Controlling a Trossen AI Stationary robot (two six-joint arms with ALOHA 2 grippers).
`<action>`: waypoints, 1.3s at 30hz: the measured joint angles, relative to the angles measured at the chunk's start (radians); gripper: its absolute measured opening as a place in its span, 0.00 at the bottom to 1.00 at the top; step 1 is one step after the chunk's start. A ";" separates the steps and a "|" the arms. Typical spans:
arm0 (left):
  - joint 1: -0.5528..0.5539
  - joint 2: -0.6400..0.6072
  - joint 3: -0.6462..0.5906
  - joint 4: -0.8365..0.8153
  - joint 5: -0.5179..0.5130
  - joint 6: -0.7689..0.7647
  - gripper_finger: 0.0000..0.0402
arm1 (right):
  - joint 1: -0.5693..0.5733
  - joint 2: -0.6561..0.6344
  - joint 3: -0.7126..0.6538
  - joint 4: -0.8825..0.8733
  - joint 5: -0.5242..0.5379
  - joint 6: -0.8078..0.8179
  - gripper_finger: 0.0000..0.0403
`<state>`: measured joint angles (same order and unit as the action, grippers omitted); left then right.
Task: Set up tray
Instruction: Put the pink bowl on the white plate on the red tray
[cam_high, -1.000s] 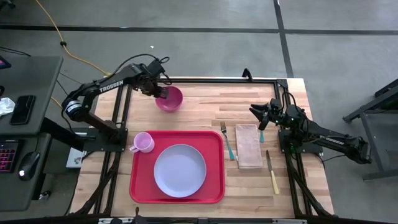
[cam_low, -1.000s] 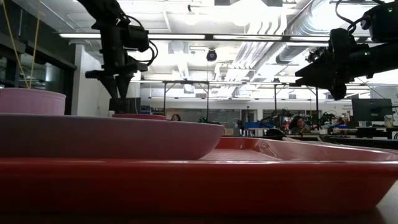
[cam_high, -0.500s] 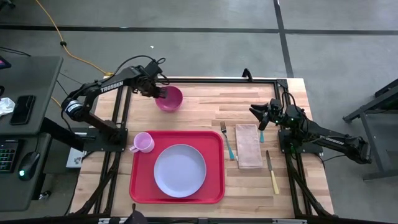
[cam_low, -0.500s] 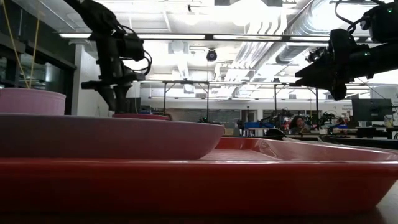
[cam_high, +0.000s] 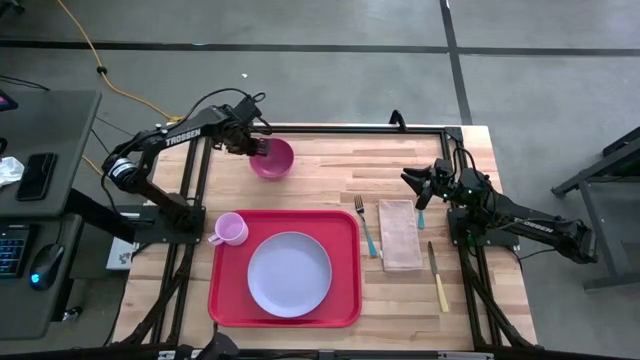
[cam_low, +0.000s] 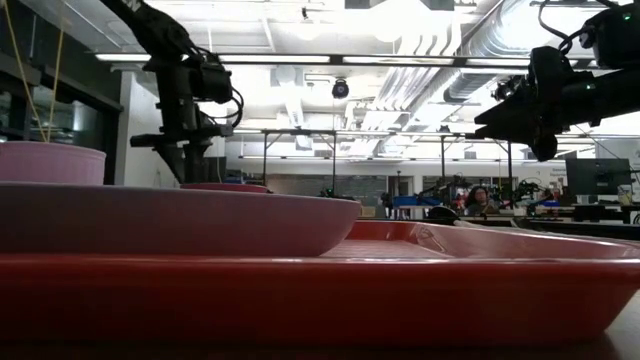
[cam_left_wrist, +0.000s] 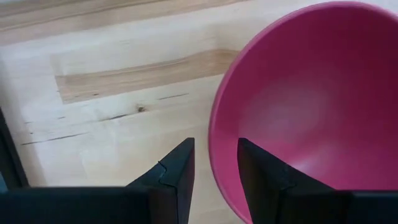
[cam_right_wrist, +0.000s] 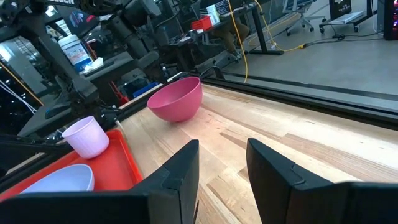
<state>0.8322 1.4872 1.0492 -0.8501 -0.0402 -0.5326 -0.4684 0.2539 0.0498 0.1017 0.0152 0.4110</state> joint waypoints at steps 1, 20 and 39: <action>0.000 0.008 0.000 0.004 -0.003 -0.002 0.38 | 0.000 0.000 0.000 0.000 0.000 0.000 0.28; 0.000 0.113 0.001 0.041 0.005 -0.021 0.37 | 0.000 0.000 0.000 0.000 -0.003 0.000 0.28; 0.000 0.111 0.004 0.045 -0.007 0.002 0.07 | 0.000 0.000 0.000 0.000 -0.003 0.000 0.28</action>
<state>0.8318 1.5986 1.0531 -0.8055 -0.0467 -0.5308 -0.4683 0.2537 0.0498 0.1013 0.0122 0.4110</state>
